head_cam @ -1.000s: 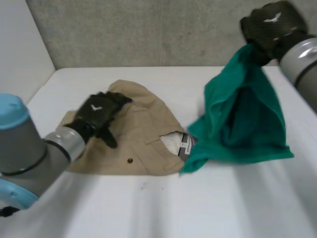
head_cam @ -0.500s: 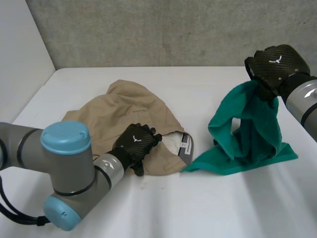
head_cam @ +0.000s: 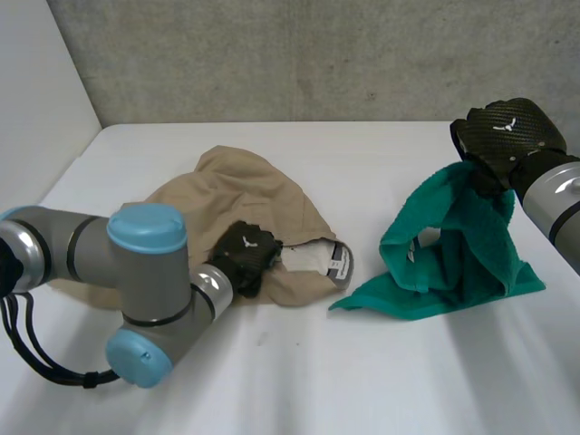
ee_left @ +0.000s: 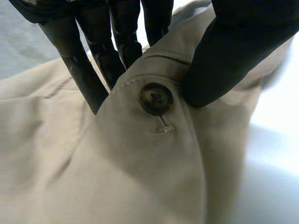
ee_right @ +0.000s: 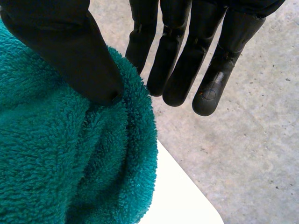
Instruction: Fold the laundry.
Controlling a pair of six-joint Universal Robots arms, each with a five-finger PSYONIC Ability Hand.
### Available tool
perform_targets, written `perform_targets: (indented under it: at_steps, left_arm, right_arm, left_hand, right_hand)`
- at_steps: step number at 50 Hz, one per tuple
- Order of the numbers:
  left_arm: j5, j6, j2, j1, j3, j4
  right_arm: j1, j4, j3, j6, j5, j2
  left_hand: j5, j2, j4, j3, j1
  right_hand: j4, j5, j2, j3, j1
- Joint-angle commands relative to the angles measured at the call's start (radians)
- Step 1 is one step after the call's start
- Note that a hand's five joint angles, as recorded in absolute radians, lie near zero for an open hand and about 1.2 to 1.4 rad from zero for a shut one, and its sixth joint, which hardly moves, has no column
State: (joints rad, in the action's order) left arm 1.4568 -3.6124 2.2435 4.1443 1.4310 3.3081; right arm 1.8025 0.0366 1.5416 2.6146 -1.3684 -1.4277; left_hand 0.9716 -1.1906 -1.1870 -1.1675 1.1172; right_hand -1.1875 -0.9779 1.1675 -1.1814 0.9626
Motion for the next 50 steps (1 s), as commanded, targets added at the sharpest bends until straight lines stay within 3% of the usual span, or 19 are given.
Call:
perform_targets:
  at_steps: [1,3,6,10,16,17,18,19,20,21,30,34,39,44,50]
  left_arm:
    - [0.264,-0.031,-0.062,0.088,-0.095,0.073]
    - [0.325,-0.070,-0.115,0.170,-0.112,0.131]
    - [0.336,-0.127,-0.175,0.249,-0.116,0.186]
    - [0.344,-0.317,-0.219,0.367,-0.119,0.354]
    - [0.359,-0.583,-0.216,0.404,-0.084,0.569]
    - [0.362,-0.598,-0.214,0.399,-0.075,0.580]
    - [0.364,-0.608,-0.213,0.396,-0.066,0.584]
    - [0.364,-0.606,-0.208,0.386,-0.044,0.585]
    - [0.364,-0.602,-0.206,0.375,-0.035,0.585]
    - [0.363,-0.594,-0.205,0.358,-0.027,0.585]
    - [0.358,-0.465,-0.200,0.249,0.019,0.548]
    - [0.344,-0.422,-0.190,0.209,0.031,0.473]
    - [0.248,-0.300,-0.162,0.160,0.039,0.296]
    - [0.130,-0.154,-0.136,0.166,0.019,0.159]
    - [0.100,-0.127,-0.038,0.200,-0.037,0.125]
  right_arm:
    - [-0.011,0.003,-0.003,-0.001,0.002,0.000]
    - [-0.011,0.005,-0.005,-0.001,0.002,0.000]
    - [-0.011,0.005,-0.005,-0.001,0.002,0.000]
    - [-0.008,0.005,-0.005,0.001,0.003,-0.002]
    - [-0.006,0.005,0.000,0.002,0.003,-0.002]
    - [-0.006,0.005,0.000,0.002,0.003,-0.002]
    - [-0.006,0.005,0.000,0.002,0.003,-0.003]
    - [-0.006,0.005,0.000,0.002,0.003,-0.004]
    - [-0.006,0.005,0.000,0.002,0.003,-0.004]
    - [-0.006,0.005,0.000,0.002,0.003,-0.004]
    - [-0.008,0.005,0.000,0.002,0.005,-0.005]
    - [-0.008,0.005,0.000,0.002,0.005,-0.005]
    - [-0.009,0.005,0.002,0.001,0.005,-0.005]
    - [-0.008,0.005,0.003,0.002,0.005,-0.004]
    - [-0.008,0.006,0.012,0.002,0.005,-0.004]
  left_hand:
    - [0.250,-0.206,-0.209,-0.229,0.279]
    - [0.250,-0.206,-0.209,-0.229,0.279]
    - [0.250,-0.206,-0.209,-0.229,0.279]
    - [0.250,-0.206,-0.209,-0.229,0.279]
    - [0.250,-0.206,-0.209,-0.229,0.279]
    - [0.143,-0.098,-0.102,-0.122,0.172]
    - [-0.178,0.222,0.219,0.199,-0.149]
    - [-0.943,0.987,0.983,0.964,-0.914]
    - [-0.972,1.016,1.012,0.993,-0.943]
    - [-0.899,0.943,0.939,0.920,-0.870]
    - [-0.972,1.016,1.012,0.993,-0.943]
    - [-0.972,1.016,1.012,0.993,-0.943]
    - [-0.972,1.016,1.012,0.993,-0.943]
    - [-0.972,1.016,1.012,0.993,-0.943]
    - [-0.930,0.974,0.971,0.951,-0.901]
  right_hand:
    - [-0.209,-0.244,0.229,-0.215,0.434]
    - [-0.209,-0.244,0.229,-0.215,0.434]
    - [-0.209,-0.244,0.229,-0.215,0.434]
    - [-0.209,-0.244,0.229,-0.215,0.434]
    - [-0.209,-0.244,0.229,-0.215,0.434]
    - [-0.209,-0.244,0.229,-0.215,0.434]
    - [-0.209,-0.244,0.229,-0.215,0.434]
    - [-0.209,-0.244,0.229,-0.215,0.434]
    - [-0.209,-0.244,0.229,-0.215,0.434]
    - [-0.209,-0.244,0.229,-0.215,0.434]
    - [-0.209,-0.244,0.229,-0.215,0.434]
    - [-0.209,-0.244,0.229,-0.215,0.434]
    - [-0.209,-0.244,0.229,-0.215,0.434]
    - [-0.209,-0.244,0.229,-0.215,0.434]
    - [-0.209,-0.244,0.229,-0.215,0.434]
